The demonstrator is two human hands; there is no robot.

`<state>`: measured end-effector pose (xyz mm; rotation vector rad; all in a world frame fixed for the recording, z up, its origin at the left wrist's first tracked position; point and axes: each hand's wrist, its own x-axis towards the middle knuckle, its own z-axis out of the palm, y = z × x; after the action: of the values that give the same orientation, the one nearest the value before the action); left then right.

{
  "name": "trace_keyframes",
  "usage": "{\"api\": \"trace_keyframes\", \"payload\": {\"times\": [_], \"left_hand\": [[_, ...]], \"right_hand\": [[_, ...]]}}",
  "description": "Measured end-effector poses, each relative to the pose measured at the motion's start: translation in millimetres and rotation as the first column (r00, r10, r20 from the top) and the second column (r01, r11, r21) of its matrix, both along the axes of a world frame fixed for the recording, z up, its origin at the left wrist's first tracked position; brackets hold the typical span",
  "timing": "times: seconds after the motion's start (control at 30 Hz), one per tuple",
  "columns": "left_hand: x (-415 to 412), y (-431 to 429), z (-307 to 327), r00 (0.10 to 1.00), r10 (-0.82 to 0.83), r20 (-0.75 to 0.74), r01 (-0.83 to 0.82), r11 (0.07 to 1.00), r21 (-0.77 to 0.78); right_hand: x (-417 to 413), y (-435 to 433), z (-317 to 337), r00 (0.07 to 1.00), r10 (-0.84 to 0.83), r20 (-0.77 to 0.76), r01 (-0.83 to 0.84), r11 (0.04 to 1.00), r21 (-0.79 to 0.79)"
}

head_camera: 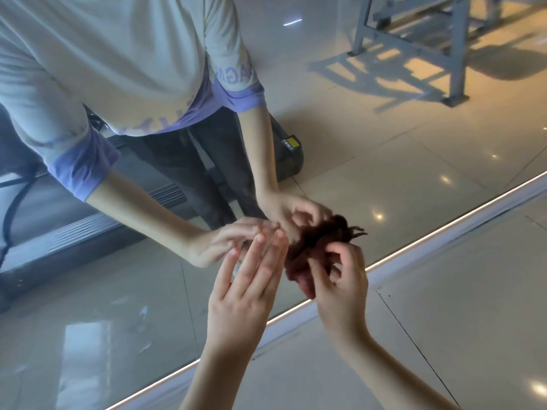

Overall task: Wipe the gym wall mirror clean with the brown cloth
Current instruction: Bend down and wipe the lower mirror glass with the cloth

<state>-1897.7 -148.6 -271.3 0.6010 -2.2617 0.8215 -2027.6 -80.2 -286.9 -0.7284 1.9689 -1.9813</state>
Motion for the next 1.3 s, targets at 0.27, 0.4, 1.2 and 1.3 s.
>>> {"api": "trace_keyframes", "payload": {"times": [0.27,0.4,1.2,1.3], "left_hand": [[9,0,-4,0.999,-0.002,0.049,0.002,1.0,0.002],[8,0,-6,0.999,-0.021,0.037,0.021,1.0,0.007],[61,-9,-1,1.0,0.01,0.001,-0.01,0.999,-0.045],[63,-7,2,1.0,0.015,0.007,-0.015,0.999,-0.043]], "right_hand": [[-30,-9,-29,0.947,-0.25,0.203,0.21,0.957,0.202],[6,-1,-5,0.998,0.039,0.053,-0.042,0.997,0.06],[33,-6,-13,0.996,0.015,-0.093,-0.001,0.99,0.142],[15,-6,-10,0.993,-0.106,-0.055,0.113,0.984,0.135]]}}
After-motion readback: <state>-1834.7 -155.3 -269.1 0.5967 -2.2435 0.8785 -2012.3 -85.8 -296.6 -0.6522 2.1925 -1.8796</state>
